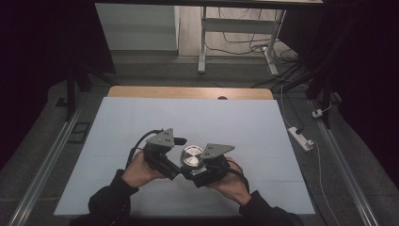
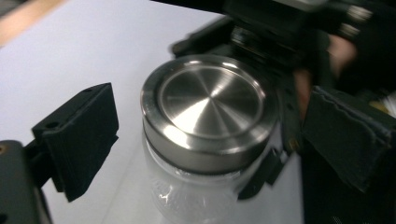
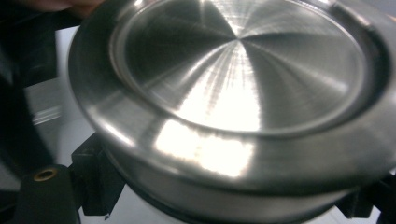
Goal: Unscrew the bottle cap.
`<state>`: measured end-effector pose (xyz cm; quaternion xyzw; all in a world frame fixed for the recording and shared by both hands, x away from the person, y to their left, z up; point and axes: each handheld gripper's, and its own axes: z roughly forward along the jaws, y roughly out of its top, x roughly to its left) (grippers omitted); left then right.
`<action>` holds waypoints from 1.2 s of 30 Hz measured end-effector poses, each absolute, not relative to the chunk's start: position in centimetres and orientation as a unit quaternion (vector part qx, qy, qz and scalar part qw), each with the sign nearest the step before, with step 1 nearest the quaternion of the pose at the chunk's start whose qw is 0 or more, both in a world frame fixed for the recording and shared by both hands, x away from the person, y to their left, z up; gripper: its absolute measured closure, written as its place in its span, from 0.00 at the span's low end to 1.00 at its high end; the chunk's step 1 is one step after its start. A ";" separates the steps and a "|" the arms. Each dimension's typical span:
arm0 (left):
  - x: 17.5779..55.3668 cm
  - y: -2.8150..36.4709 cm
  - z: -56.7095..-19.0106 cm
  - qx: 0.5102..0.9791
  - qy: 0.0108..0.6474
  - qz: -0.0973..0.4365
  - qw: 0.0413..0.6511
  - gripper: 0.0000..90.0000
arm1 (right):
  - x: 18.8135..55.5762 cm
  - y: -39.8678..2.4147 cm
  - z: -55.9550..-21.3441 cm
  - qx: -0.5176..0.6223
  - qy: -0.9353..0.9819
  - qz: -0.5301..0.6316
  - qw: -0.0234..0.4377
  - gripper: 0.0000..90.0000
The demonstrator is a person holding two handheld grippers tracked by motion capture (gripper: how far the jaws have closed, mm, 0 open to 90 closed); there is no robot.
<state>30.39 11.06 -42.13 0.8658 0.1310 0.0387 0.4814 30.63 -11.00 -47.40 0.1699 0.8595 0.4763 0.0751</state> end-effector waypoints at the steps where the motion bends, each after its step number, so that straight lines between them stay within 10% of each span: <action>1: 30.4 11.4 -42.2 0.868 0.118 0.034 0.481 0.06 | 30.6 -10.9 -47.4 0.159 0.861 0.478 0.067 0.16; 12: 30.7 11.4 -43.4 0.871 0.054 -0.014 0.488 0.21 | 29.2 -9.7 -47.5 0.101 0.875 0.472 0.040 0.16; 27: 28.4 7.2 -43.6 0.836 0.252 0.143 0.465 0.22 | 30.8 -10.9 -47.8 0.219 0.855 0.461 0.095 0.16; 36: 30.4 10.8 -42.3 0.854 0.147 0.027 0.499 0.07 | 30.5 -10.8 -47.3 0.179 0.858 0.476 0.068 0.16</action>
